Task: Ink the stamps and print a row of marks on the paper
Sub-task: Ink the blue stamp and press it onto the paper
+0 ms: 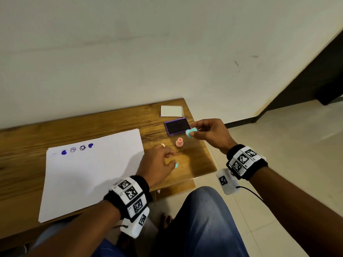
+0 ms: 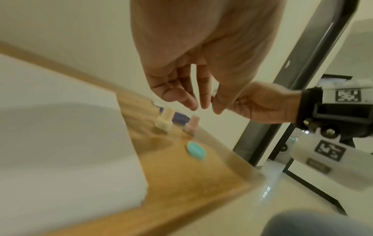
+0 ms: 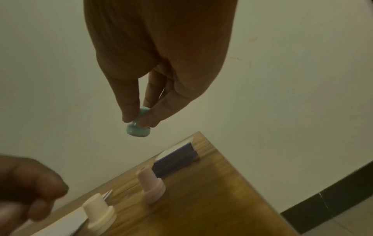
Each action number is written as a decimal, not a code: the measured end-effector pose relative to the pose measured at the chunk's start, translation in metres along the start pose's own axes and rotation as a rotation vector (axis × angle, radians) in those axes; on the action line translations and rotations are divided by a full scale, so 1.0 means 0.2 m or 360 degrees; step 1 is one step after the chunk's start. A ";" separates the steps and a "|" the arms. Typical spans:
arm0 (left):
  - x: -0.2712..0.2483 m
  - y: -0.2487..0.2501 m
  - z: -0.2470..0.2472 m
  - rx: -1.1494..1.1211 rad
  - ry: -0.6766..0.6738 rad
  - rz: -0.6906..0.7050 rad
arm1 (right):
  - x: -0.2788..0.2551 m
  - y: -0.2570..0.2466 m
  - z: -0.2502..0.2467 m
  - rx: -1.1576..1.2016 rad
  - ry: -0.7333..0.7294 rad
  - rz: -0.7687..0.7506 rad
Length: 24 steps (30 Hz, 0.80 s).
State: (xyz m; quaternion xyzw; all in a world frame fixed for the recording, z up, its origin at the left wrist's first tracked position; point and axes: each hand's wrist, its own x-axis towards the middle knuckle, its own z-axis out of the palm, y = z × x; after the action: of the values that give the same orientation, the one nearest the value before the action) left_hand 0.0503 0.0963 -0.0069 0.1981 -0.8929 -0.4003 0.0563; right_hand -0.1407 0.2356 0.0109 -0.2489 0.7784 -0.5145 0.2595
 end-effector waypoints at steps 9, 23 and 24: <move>0.45 -0.08 -0.40 0.0130 -0.0083 -0.0107 | 0.32 -0.10 0.04 -0.0549 0.0008 -0.0103; 0.75 -0.22 -0.19 0.0302 -0.0507 -0.0176 | 0.45 -0.07 0.19 -0.1310 -0.0257 -0.0332; 0.76 -0.22 -0.18 0.0311 -0.0517 -0.0167 | 0.46 -0.07 0.19 -0.1352 -0.0271 -0.0349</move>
State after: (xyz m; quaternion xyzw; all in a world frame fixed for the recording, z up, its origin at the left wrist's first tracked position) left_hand -0.0661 -0.0160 -0.0234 0.1818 -0.9134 -0.3407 -0.1290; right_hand -0.1815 0.1451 -0.0018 -0.4560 0.8656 -0.1512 0.1413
